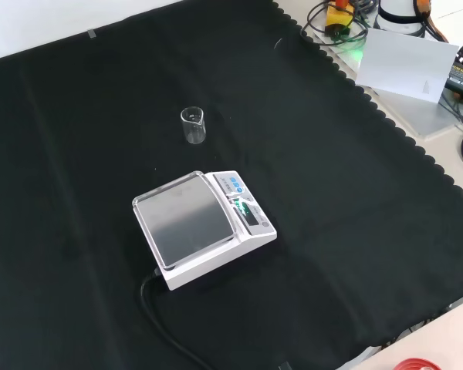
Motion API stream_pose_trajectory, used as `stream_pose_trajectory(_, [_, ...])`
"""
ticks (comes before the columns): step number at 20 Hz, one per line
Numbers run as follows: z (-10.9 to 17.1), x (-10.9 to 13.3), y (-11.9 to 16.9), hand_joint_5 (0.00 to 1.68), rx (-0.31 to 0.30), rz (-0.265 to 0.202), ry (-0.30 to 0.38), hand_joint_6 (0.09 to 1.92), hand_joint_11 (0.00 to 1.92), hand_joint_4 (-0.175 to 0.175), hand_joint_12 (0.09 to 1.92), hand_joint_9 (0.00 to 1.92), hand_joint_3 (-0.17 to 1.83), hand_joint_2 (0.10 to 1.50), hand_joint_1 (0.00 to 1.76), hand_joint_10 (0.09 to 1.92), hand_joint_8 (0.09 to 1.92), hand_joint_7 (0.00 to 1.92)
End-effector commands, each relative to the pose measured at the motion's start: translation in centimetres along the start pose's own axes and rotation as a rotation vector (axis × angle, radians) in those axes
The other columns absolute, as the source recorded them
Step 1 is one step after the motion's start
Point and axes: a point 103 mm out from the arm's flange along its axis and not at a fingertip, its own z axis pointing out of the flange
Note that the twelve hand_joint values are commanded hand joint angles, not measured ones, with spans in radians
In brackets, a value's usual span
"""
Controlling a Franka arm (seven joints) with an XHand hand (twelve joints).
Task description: Pick up the beaker.
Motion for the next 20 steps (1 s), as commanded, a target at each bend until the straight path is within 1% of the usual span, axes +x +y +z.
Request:
stream_pose_trajectory(1, [9.8, -0.2, 4.1, 0.49, 0.074, -0.034, 0.011, 0.28, 0.07, -0.050, 1.44, 0.45, -0.13, 1.07, 0.73, 0.79, 0.66, 0.37])
stream_pose_trajectory(2, [10.3, -0.2, 4.3, 0.50, 0.074, -0.031, 0.002, 0.28, 0.07, -0.051, 1.44, 0.45, -0.13, 1.07, 0.73, 0.79, 0.66, 0.37])
stream_pose_trajectory(5, [12.1, 0.2, 4.9, 0.51, 0.057, -0.011, -0.096, 0.29, 0.07, -0.052, 1.44, 0.46, -0.14, 1.07, 0.74, 0.79, 0.67, 0.38])
stream_pose_trajectory(6, [12.8, 0.3, 5.1, 0.51, 0.068, -0.007, -0.120, 0.29, 0.07, -0.052, 1.44, 0.46, -0.14, 1.07, 0.74, 0.79, 0.67, 0.39])
stream_pose_trajectory(7, [13.6, 0.5, 5.3, 0.51, 0.052, -0.015, -0.142, 0.30, 0.07, -0.052, 1.44, 0.47, -0.14, 1.06, 0.74, 0.79, 0.67, 0.39])
stream_pose_trajectory(8, [14.2, 0.7, 5.4, 0.51, 0.045, -0.014, -0.175, 0.31, 0.07, -0.053, 1.44, 0.47, -0.16, 1.07, 0.74, 0.79, 0.67, 0.40])
stream_pose_trajectory(10, [15.6, 1.2, 5.7, 0.50, 0.049, -0.014, -0.285, 0.32, 0.06, -0.052, 1.44, 0.47, -0.17, 1.07, 0.75, 0.78, 0.66, 0.39])
stream_pose_trajectory(11, [16.3, 1.4, 5.7, 0.49, 0.055, -0.015, -0.327, 0.32, 0.06, -0.051, 1.44, 0.46, -0.17, 1.06, 0.76, 0.78, 0.66, 0.38])
stream_pose_trajectory(12, [17.1, 1.6, 5.8, 0.47, 0.065, -0.023, -0.342, 0.31, 0.06, -0.047, 1.44, 0.44, -0.17, 1.04, 0.77, 0.78, 0.65, 0.37])
stream_pose_trajectory(16, [19.6, 1.5, 5.8, 0.41, 0.097, -0.045, -0.351, 0.29, 0.07, -0.040, 1.44, 0.42, -0.17, 0.97, 0.85, 0.77, 0.65, 0.34])
stream_pose_trajectory(18, [20.6, 1.2, 5.8, 0.41, 0.121, -0.056, -0.319, 0.29, 0.08, -0.039, 1.44, 0.42, -0.17, 0.95, 0.89, 0.78, 0.65, 0.33])
stream_pose_trajectory(20, [21.8, 0.7, 5.8, 0.41, 0.155, -0.059, -0.255, 0.29, 0.09, -0.039, 1.43, 0.42, -0.17, 0.94, 0.90, 0.78, 0.65, 0.33])
